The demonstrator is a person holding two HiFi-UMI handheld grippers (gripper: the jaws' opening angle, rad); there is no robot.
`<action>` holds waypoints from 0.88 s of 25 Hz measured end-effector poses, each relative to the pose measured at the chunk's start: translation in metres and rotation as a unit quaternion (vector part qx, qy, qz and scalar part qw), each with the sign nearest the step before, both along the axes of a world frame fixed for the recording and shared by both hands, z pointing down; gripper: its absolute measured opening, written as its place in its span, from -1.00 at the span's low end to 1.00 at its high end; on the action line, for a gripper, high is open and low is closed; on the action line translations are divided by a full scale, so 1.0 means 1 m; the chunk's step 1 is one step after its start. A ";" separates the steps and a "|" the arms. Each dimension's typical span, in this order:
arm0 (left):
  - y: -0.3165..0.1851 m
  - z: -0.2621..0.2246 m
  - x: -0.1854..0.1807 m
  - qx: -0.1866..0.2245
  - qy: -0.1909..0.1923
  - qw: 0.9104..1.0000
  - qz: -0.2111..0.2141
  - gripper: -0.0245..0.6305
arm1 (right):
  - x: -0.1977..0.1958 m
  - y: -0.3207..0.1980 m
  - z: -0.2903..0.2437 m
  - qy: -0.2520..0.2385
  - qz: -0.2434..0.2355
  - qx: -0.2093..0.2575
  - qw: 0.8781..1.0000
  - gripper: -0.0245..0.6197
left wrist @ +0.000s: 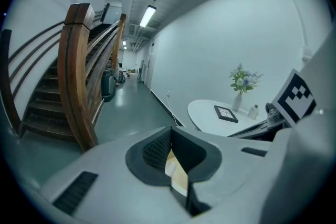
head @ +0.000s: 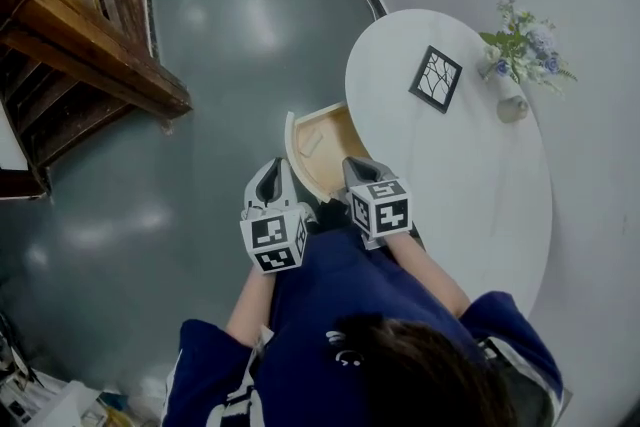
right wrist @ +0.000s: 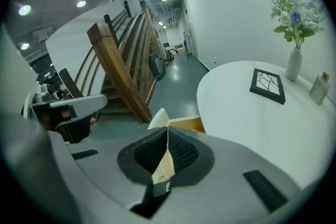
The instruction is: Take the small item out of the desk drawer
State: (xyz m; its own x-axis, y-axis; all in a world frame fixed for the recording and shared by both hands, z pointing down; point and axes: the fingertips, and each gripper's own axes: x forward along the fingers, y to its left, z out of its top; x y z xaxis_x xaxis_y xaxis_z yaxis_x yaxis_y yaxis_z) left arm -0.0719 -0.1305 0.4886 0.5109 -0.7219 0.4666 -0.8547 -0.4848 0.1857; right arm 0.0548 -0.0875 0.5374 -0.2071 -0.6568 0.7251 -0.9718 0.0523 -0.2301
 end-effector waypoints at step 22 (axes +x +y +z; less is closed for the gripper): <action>-0.021 0.002 -0.050 -0.016 -0.079 0.994 -0.077 -0.92 | -0.022 -0.066 0.092 -0.067 0.058 -0.093 0.992 -0.34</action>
